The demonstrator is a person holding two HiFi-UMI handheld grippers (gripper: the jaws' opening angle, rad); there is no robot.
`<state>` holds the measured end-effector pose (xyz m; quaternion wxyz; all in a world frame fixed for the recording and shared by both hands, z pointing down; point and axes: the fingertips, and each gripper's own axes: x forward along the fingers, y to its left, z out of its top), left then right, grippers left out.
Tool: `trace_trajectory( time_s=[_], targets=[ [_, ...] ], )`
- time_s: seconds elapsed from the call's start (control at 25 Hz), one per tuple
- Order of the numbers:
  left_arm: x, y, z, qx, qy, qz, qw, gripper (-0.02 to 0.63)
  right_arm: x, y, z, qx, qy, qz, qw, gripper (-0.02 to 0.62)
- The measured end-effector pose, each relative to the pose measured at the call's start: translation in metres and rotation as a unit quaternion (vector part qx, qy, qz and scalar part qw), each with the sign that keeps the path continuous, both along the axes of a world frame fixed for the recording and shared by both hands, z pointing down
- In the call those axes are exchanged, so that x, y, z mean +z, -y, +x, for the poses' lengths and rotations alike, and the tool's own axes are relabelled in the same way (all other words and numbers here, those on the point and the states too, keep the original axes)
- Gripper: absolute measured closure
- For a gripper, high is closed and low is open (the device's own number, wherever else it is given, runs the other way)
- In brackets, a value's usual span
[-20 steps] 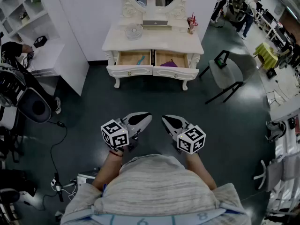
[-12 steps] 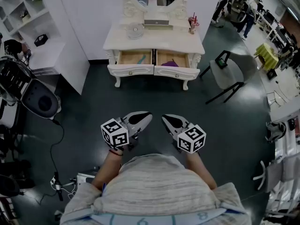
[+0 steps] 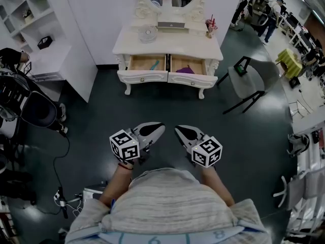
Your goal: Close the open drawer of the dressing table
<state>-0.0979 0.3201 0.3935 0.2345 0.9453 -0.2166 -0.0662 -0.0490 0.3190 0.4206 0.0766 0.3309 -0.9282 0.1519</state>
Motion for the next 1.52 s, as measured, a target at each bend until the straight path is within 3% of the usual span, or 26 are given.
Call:
trace_trajectory(
  time_s=[0.2,0.72,0.96,1.28,1.52],
  targets=[
    [0.002,0.003,-0.01,-0.007,-0.001,-0.007,1.0,0.589,-0.004,0.003,-0.009,-0.005,0.0,0.018,1.0,0.586],
    [0.008,0.01,-0.048,-0.024,-0.013,-0.015,0.9995,0.589,0.002,0.009,-0.042,-0.005,0.004,0.004,1.0,0.585],
    [0.007,0.027,-0.046,-0.017,-0.02,-0.011,0.9996,0.589,0.0,0.028,-0.042,-0.002,0.001,0.005,1.0,0.584],
    [0.016,0.077,-0.029,-0.021,-0.016,-0.018,0.9995,0.589,0.009,0.08,-0.029,-0.013,-0.005,0.008,1.0,0.584],
    [0.02,0.144,-0.012,-0.026,-0.01,-0.029,0.9992,0.589,0.012,0.148,-0.005,-0.016,-0.01,0.002,1.0,0.584]
  ],
)
